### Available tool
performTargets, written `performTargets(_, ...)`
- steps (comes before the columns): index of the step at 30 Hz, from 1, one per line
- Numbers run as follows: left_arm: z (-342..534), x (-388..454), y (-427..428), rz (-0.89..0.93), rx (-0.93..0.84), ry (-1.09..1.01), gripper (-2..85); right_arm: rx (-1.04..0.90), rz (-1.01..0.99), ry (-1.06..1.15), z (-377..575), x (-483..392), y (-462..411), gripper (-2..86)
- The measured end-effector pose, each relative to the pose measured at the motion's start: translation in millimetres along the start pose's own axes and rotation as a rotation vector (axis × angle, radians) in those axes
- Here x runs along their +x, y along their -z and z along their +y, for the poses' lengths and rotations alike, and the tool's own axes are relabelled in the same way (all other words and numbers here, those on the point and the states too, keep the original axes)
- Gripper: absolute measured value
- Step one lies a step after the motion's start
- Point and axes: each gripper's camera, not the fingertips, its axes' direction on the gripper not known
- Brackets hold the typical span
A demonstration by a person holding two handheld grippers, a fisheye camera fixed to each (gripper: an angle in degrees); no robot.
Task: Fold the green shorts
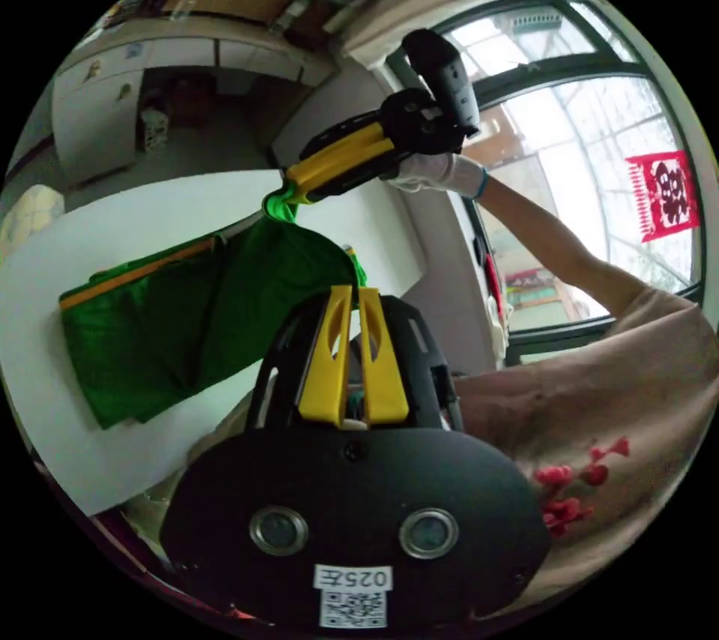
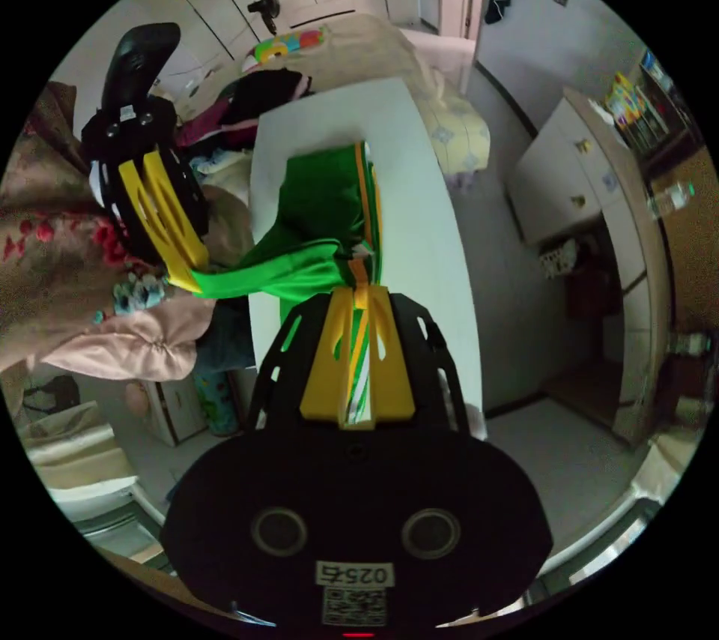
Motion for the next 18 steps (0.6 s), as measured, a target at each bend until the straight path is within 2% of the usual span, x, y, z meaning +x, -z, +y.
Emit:
performTargets(6,-37,37,-166,-0.149,-0.155,-0.01,-1.6,-0.007,-0.002,-0.122,130,12,-31,2.4)
performTargets(9,-42,50,-207,-0.184,-0.19,0.001,-1.6,0.043,-0.064,-0.172,166,27,-32,2.7)
performTargets(14,-37,89,-218,-0.281,-0.151,-0.066,-1.6,0.206,-0.131,-0.185,216,42,9,4.0)
performTargets(16,-39,92,-237,-0.307,-0.155,-0.097,-1.5,0.196,-0.124,-0.199,235,48,12,4.9)
performTargets(18,-47,77,-286,-0.335,-0.278,-0.099,-1.2,0.082,-0.146,-0.263,258,64,-7,6.0)
